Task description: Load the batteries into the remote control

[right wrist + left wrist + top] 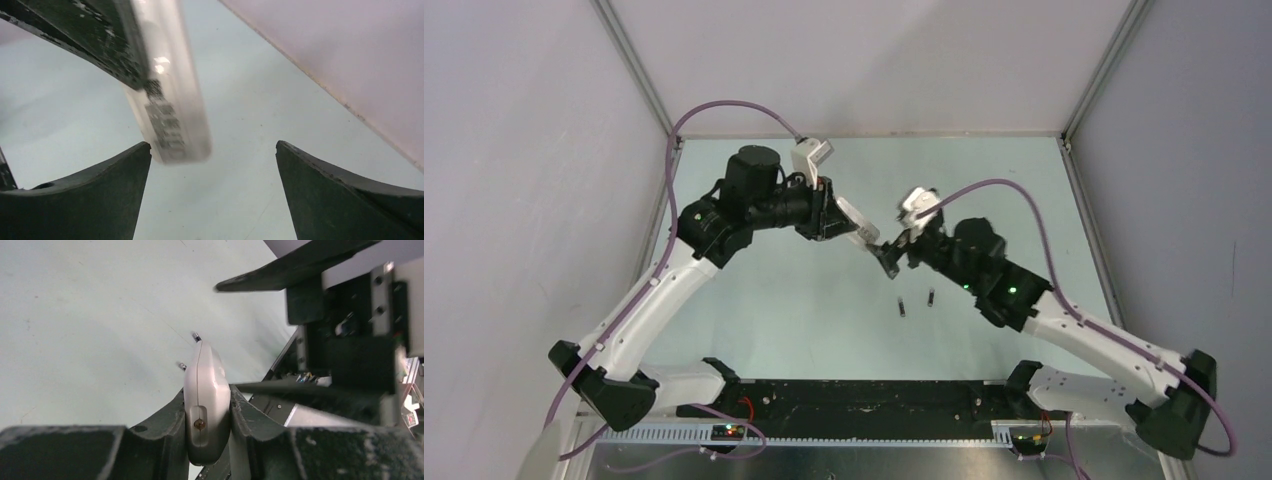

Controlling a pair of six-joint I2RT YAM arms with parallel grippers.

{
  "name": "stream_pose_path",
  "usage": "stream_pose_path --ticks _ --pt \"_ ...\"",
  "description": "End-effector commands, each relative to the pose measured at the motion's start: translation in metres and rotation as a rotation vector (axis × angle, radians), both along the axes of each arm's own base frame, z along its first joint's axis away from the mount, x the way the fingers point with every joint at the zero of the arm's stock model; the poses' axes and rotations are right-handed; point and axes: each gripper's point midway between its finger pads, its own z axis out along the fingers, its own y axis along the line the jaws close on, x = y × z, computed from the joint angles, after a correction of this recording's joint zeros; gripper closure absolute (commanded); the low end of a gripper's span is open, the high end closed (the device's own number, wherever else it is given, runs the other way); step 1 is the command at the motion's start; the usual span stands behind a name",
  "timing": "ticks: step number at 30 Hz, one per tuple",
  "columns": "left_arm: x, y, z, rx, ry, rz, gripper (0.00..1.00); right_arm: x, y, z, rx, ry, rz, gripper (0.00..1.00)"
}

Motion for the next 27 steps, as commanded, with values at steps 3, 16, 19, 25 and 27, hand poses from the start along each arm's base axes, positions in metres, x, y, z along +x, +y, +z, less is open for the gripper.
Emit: stream_pose_path --ticks 3,16,19,25,27 --pt "0.013 0.007 0.028 -0.036 -0.076 0.012 1.00 -0.014 -0.042 0.043 0.321 0.120 0.016 0.01" --pt "0.023 -0.005 0.047 -0.087 -0.054 -0.010 1.00 0.023 -0.082 0.044 0.946 0.749 -0.236 0.10" --pt "0.024 -0.008 0.052 -0.114 -0.027 0.005 1.00 0.021 -0.068 0.045 0.969 0.825 -0.163 0.03" --pt "0.021 -0.014 0.078 -0.237 0.119 0.040 1.00 0.008 -0.041 0.077 0.976 0.779 0.089 0.00" --pt "0.021 -0.013 0.085 -0.280 0.186 0.051 1.00 0.002 -0.035 0.085 0.971 0.762 0.155 0.01"
